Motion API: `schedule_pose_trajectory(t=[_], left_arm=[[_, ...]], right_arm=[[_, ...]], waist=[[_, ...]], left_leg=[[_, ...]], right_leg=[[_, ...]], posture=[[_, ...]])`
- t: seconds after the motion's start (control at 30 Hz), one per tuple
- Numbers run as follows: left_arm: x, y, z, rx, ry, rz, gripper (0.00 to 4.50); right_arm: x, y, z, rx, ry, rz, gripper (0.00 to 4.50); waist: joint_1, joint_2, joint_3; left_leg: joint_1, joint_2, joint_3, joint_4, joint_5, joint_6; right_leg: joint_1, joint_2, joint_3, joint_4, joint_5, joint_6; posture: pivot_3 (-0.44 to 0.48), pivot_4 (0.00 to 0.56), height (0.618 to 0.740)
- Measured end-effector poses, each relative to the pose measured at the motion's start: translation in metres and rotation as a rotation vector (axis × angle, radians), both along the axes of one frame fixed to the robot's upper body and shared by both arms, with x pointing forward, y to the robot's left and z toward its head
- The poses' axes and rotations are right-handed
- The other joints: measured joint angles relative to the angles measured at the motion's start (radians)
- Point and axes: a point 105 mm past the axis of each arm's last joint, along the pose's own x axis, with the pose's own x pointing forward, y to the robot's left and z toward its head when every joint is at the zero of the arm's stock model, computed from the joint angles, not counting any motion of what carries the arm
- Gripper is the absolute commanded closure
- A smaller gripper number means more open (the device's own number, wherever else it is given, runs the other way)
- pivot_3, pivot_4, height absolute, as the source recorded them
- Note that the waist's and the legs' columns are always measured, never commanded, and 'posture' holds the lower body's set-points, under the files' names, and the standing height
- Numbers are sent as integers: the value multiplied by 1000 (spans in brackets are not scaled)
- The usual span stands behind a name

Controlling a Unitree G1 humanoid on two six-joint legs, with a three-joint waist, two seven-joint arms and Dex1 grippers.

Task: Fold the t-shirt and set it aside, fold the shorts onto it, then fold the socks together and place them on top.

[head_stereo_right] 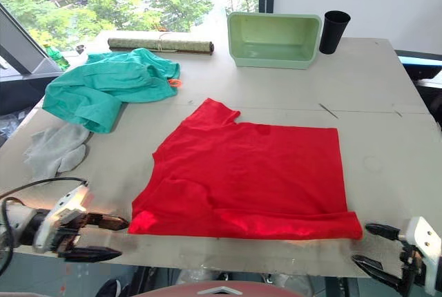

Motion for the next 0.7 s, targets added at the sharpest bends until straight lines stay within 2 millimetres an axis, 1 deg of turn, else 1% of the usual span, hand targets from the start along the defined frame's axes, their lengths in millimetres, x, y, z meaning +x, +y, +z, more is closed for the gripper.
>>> schedule_pose_trajectory(t=[0.07, 0.17, 0.2, 0.23, 0.27, 0.3, 0.33, 0.4, 0.47, 0.5, 0.57, 0.6, 0.63, 0.7], left_arm=[[13, 4, 15, -26, -32, 44, 54], [47, -7, 50, -132, -160, 59, 54], [59, -11, 59, -163, -215, 63, 54], [81, -19, 75, -221, -318, 80, 54], [88, -24, 81, -240, -356, 80, 54], [105, -30, 87, -261, -412, 98, 54], [125, -38, 96, -298, -487, 132, 54], [154, -55, 103, -322, -560, 163, 54], [176, -67, 105, -324, -597, 195, 54], [192, -74, 107, -323, -625, 236, 54], [212, -86, 108, -305, -662, 267, 54], [224, -94, 106, -282, -684, 287, 54], [236, -110, 101, -242, -704, 284, 54], [253, -113, 88, -165, -711, 345, 54]], right_arm=[[5, -9, 13, 41, -18, -64, 0], [28, -12, 38, 88, -113, -88, 0], [35, -13, 43, 93, -135, -99, 0], [48, -14, 49, 101, -176, -117, 0], [56, -12, 56, 104, -212, -110, 0], [64, -12, 61, 97, -239, -115, 0], [77, -11, 63, 104, -265, -127, 0], [96, -4, 71, 109, -313, -111, 0], [106, 3, 72, 108, -323, -96, 0], [113, 5, 67, 88, -292, -94, 0], [124, 6, 60, 37, -266, -101, 0], [133, 6, 59, 12, -267, -108, 0], [143, 10, 61, -5, -284, -106, 0], [153, 11, 62, -16, -301, -117, 0]], waist=[[0, 0, 0], [1, -2, 0], [3, -2, 1], [5, -2, 1], [4, -2, 1], [4, -2, 1], [6, -3, 1], [9, -5, 3], [9, -8, 4], [8, -9, 5], [7, -10, 6], [7, -10, 6], [5, -10, 6], [1, -11, 7]], left_leg=[[0, 0, 0, 0, 0, 0], [-2, 0, -1, 2, 0, 0], [-2, -1, -1, 2, 0, 0], [-3, -2, -2, 3, 0, 0], [-5, -3, -2, 4, 0, 0], [-3, -3, -3, 3, 0, 0], [-3, -3, -4, 6, 0, 0], [-5, -4, -5, 7, 3, -4], [-6, -4, -7, 8, 3, -5], [-6, -4, -7, 8, 3, -5], [-7, -5, -6, 9, 3, -5], [-8, -5, -6, 10, 3, -5], [-9, -6, -6, 10, 3, -5], [-8, -5, -6, 10, 3, -5]], right_leg=[[0, 0, 0, 0, 0, 0], [0, 0, -1, -1, 0, 0], [0, 0, -1, -1, 0, 0], [1, 0, -2, -1, 0, 0], [0, 0, -2, -1, 0, 0], [2, 1, -1, -1, 0, 0], [3, 1, -2, 0, 0, 0], [2, 2, -2, -1, 3, -2], [2, 2, -1, -1, 3, -3], [2, 3, 0, -1, 3, -3], [1, 2, 1, -2, 3, -3], [1, 2, 1, -2, 3, -3], [0, 2, 2, -2, 3, -3], [0, 2, 3, -1, 3, -3]], posture=[[0, 150, 735], [0, 150, 735], [0, 150, 735], [0, 150, 735], [0, 150, 735], [0, 150, 735], [0, 150, 735], [0, 150, 735], [0, 150, 735], [0, 150, 735], [0, 150, 735], [0, 150, 735], [0, 150, 735], [0, 150, 735]])
